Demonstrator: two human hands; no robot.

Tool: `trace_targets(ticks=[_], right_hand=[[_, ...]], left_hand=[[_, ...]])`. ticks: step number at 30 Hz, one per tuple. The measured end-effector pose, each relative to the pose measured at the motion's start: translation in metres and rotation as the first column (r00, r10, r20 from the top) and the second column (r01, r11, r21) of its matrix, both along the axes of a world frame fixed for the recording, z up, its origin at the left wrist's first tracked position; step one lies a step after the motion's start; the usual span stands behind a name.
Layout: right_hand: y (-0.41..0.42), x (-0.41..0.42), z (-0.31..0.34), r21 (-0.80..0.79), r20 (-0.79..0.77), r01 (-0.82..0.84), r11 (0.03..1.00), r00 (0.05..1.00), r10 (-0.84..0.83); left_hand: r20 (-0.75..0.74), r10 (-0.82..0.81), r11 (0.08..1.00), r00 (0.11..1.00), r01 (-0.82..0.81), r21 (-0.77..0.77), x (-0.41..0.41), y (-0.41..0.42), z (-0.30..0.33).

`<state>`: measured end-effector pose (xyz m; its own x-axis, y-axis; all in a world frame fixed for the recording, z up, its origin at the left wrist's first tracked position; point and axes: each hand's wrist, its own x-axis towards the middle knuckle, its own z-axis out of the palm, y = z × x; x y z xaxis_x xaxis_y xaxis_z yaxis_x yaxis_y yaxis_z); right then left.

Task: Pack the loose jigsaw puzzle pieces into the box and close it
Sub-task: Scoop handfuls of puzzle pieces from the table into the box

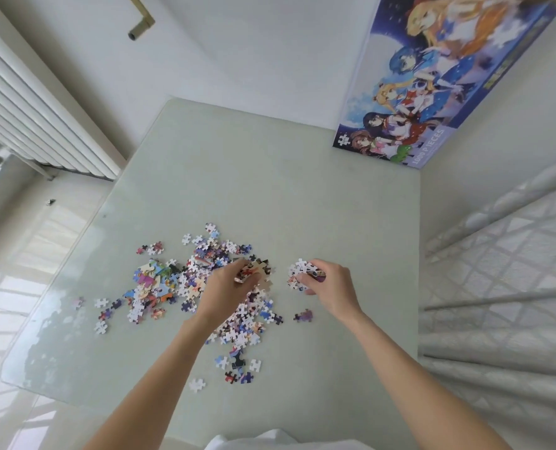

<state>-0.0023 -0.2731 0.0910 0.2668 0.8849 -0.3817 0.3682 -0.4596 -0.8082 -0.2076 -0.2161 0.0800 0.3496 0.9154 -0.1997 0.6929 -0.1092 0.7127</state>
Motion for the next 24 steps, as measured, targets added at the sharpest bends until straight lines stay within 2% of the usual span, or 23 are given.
trace_targets(ticks=[3, 7, 13, 15, 18, 20, 22, 24], right_hand=[[0.024, 0.044, 0.051, 0.131, -0.085, 0.077, 0.988, 0.994, -0.067], [0.068, 0.107, 0.120, 0.333, -0.101, 0.154, 0.930, 0.987, -0.127], [0.156, 0.207, 0.190, 0.604, -0.001, 0.234, 0.762, 0.956, -0.293], [0.183, 0.235, 0.203, 0.645, -0.036, 0.288, 0.708, 0.936, -0.349], [0.225, 0.275, 0.220, 0.691, -0.051, 0.354, 0.630, 0.894, -0.445], [0.247, 0.294, 0.226, 0.726, -0.006, 0.326, 0.606, 0.884, -0.468], [0.262, 0.302, 0.229, 0.748, 0.169, 0.205, 0.632, 0.861, -0.480], [0.273, 0.310, 0.230, 0.738, 0.377, 0.041, 0.673, 0.803, -0.462]], left_hand=[[0.135, -0.057, 0.995, 0.989, 0.045, 0.089, 0.040, 0.037, 0.049], [0.299, -0.163, 0.970, 0.940, 0.098, 0.223, 0.105, 0.098, 0.111], [0.469, -0.234, 0.924, 0.852, 0.045, 0.380, 0.212, 0.194, 0.186], [0.544, -0.225, 0.919, 0.809, -0.010, 0.394, 0.242, 0.218, 0.204], [0.534, -0.244, 0.891, 0.810, -0.031, 0.453, 0.286, 0.255, 0.222], [0.505, -0.260, 0.869, 0.823, -0.028, 0.494, 0.312, 0.279, 0.228], [0.438, -0.274, 0.833, 0.856, -0.016, 0.554, 0.330, 0.294, 0.233], [0.313, -0.328, 0.753, 0.891, 0.047, 0.656, 0.345, 0.307, 0.236]])
